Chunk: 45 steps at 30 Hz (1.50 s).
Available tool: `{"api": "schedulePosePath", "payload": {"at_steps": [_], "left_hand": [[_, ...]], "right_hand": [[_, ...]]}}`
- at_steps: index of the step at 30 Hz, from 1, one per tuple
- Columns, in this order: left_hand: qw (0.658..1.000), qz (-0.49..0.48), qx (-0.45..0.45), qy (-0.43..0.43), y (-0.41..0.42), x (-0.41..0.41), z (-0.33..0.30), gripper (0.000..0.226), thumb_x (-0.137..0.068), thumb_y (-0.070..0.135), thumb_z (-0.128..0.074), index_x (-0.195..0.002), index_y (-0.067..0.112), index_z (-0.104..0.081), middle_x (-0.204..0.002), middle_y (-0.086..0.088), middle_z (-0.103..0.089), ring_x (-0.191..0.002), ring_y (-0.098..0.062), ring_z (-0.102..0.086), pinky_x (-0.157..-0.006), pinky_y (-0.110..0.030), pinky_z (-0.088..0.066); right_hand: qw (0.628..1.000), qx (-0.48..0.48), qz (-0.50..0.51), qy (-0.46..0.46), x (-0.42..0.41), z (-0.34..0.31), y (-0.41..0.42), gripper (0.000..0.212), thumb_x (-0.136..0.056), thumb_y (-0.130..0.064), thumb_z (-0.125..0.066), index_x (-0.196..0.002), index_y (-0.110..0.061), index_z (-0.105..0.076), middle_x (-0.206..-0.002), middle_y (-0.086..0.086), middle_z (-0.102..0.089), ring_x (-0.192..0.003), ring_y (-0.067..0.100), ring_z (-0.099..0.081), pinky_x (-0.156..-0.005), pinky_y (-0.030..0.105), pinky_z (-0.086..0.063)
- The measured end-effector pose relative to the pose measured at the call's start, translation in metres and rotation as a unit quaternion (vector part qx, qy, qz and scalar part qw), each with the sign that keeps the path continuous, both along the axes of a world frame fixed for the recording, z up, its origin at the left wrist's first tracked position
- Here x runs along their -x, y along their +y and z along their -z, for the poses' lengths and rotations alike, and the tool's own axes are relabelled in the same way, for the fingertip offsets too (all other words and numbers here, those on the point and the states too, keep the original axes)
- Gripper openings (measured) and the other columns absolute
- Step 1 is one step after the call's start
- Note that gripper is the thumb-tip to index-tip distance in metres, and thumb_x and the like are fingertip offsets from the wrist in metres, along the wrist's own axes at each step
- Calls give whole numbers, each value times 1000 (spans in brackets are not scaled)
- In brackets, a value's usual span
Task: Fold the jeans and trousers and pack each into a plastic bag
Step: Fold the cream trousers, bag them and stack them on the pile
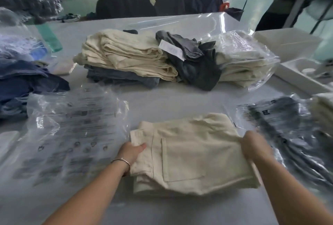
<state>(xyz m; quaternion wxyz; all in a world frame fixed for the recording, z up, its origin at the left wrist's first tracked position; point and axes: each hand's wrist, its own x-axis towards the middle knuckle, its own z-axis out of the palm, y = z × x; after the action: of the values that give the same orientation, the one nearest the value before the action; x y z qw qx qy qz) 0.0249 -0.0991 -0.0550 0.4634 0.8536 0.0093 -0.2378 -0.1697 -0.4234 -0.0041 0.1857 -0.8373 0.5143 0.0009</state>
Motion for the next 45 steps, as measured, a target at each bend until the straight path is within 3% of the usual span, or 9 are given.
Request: {"api": "schedulePosePath", "payload": {"at_steps": [3, 6, 9, 12, 27, 31, 34, 40, 45], "left_hand": [[997, 5, -79, -26, -6, 1, 12, 24, -78, 37, -75, -69, 16, -66, -78, -5, -71, -77, -24, -67, -66, -28, -48], [994, 2, -107, -33, -6, -6, 11, 29, -76, 39, -76, -71, 11, -68, -78, -8, -71, -79, -26, -67, -71, -31, -50], [987, 1, -152, -57, -11, -3, 8, 33, -81, 37, -73, -67, 10, -60, -84, -17, -69, -84, -32, -65, -67, -31, -43], [981, 0, -175, -84, -14, 2, 6, 33, -85, 37, -68, -79, 6, -59, -95, -20, -68, -92, -34, -63, -69, -30, -39], [970, 17, -160, -179, -16, 10, -13, 31, -91, 41, -56, -100, 14, -68, -99, -14, -69, -92, -34, -63, -71, -32, -44], [902, 41, -328, -279, -19, 21, -19, 47, -89, 30, -56, -133, 16, -47, -126, -15, -50, -113, -35, -49, -84, -42, -45], [809, 168, -285, -486, -28, 38, -20, 47, -80, 25, -57, -126, 14, -57, -128, -12, -55, -114, -34, -51, -86, -46, -49], [796, 385, -323, -339, -32, 49, 16, 58, -96, 54, -32, -149, 34, -25, -157, 7, -21, -146, -11, -8, -119, -33, -11], [811, 381, -294, -332, -39, 31, 1, 47, -91, 53, -46, -135, 39, -45, -141, 11, -43, -132, -15, -31, -104, -34, -33]], "right_hand": [[995, 94, -10, -14, 1, 8, -16, 14, -85, -6, -49, -94, -8, -60, -99, 16, -64, -90, 33, -61, -67, 32, -41], [933, 196, -244, -177, -19, 17, -7, 13, -80, -5, -66, -92, -7, -69, -97, 16, -68, -86, 35, -64, -67, 35, -49], [897, 94, -431, -28, -38, 47, 4, 54, -98, -44, -42, -148, -26, -34, -157, -4, -25, -145, 16, -21, -117, 31, -18], [922, 78, -378, 22, -46, 68, -11, 76, -88, -73, -18, -153, -35, -2, -159, -14, 8, -146, 8, 13, -119, 34, 9], [943, 81, -310, 88, -44, 68, -14, 76, -90, -71, -12, -152, -31, 4, -160, 1, 16, -147, 19, 16, -118, 47, 5], [954, 129, -272, 10, -51, 57, 19, 77, -93, -63, -14, -154, -17, -3, -161, 6, 9, -148, 22, 10, -119, 45, 6], [912, 127, -386, -52, -40, 62, 58, 70, -95, -60, -24, -153, -25, -10, -161, -2, 1, -148, 13, 6, -117, 35, 10], [898, 76, -422, -100, -36, 65, 60, 41, -96, -40, -48, -136, -30, -50, -150, -9, -38, -138, 16, -36, -109, 32, -24], [956, 91, -266, -90, -80, 35, -20, 54, -90, -17, -55, -142, -19, -42, -152, 2, -35, -139, 26, -31, -110, 39, -28]]}}
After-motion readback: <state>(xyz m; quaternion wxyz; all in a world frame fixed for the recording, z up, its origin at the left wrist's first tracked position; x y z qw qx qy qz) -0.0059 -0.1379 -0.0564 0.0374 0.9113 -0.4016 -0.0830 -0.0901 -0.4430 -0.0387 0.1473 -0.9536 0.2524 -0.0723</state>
